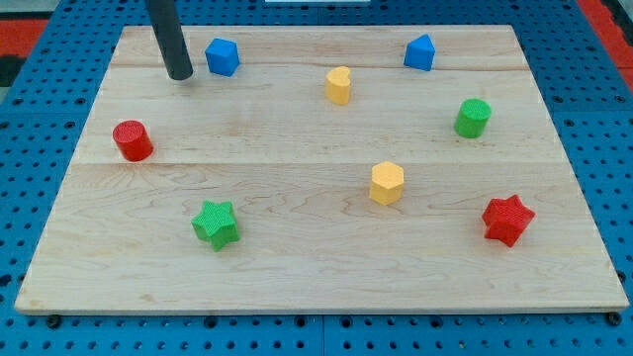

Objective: Move the blue cube to the center top of the board

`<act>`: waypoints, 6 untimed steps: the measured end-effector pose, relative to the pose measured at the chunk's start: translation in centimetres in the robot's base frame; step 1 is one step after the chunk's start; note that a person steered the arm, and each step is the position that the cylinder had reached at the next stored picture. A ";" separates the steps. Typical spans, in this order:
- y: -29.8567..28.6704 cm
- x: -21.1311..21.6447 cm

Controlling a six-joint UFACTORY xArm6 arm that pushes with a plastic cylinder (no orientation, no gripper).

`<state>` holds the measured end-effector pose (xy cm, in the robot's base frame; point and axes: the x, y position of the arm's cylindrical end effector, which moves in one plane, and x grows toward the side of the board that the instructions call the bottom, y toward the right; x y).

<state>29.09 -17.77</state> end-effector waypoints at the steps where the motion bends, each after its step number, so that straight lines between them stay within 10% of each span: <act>1: 3.4 -1.4; 6: 0.4 -6.2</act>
<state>22.89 -17.36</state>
